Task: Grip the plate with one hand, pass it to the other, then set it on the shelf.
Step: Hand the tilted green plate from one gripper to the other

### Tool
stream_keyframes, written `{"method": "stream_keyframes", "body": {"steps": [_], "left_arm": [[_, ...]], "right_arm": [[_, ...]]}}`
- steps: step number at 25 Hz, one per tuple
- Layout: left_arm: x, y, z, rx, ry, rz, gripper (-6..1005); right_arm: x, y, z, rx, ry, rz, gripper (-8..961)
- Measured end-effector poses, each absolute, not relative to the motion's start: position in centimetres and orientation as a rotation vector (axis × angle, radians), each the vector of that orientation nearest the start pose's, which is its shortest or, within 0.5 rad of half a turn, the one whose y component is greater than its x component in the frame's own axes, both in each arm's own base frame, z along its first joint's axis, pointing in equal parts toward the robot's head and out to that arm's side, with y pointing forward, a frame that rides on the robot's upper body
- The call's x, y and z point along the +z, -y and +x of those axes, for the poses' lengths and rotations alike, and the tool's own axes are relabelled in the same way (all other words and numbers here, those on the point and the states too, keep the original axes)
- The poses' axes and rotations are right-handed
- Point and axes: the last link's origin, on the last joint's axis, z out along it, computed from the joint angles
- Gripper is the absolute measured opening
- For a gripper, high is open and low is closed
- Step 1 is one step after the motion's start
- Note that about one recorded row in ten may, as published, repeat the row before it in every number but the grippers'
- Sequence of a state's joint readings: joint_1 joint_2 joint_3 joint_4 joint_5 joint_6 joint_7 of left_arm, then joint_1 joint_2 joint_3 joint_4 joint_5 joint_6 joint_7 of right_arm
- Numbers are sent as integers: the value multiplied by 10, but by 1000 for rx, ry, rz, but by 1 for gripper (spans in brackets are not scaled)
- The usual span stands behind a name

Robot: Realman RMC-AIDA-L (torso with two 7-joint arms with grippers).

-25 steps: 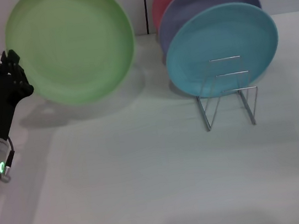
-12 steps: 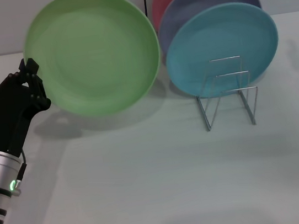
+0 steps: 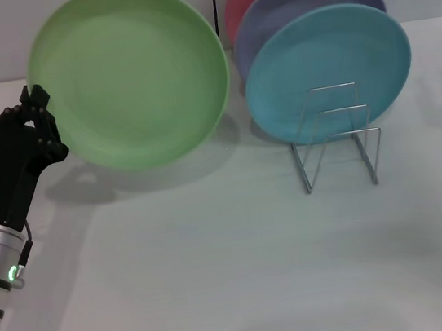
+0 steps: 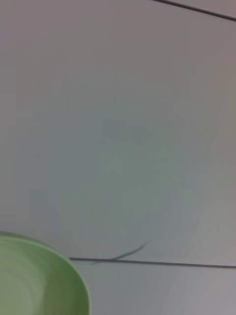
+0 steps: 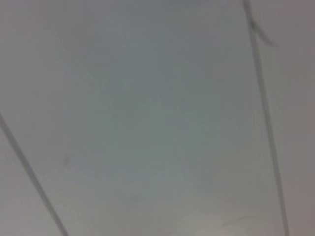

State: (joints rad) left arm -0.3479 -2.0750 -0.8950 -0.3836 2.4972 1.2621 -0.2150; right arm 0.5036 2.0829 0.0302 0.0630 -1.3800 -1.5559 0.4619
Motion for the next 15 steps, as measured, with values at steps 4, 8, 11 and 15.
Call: {"method": "stream_keyframes", "body": {"steps": [4,8,11,15], "left_arm": [[-26,-317,-274,-1009,458,-1647,61],[-26,-316,-273,-985,420,-1645,64],[-28,-315,-271,-957,380,-1655,66],[-29,-312,-273,-949,381,-1661,68]], "right_arm": [[11,-317,289,1210,-505,-1488,486],[-10,-308,274,1222,-479,-1570,482],[-25,-305,263,1213,-470,-1617,479],[-41,-302,250,1233,-474,-1694,476]]}}
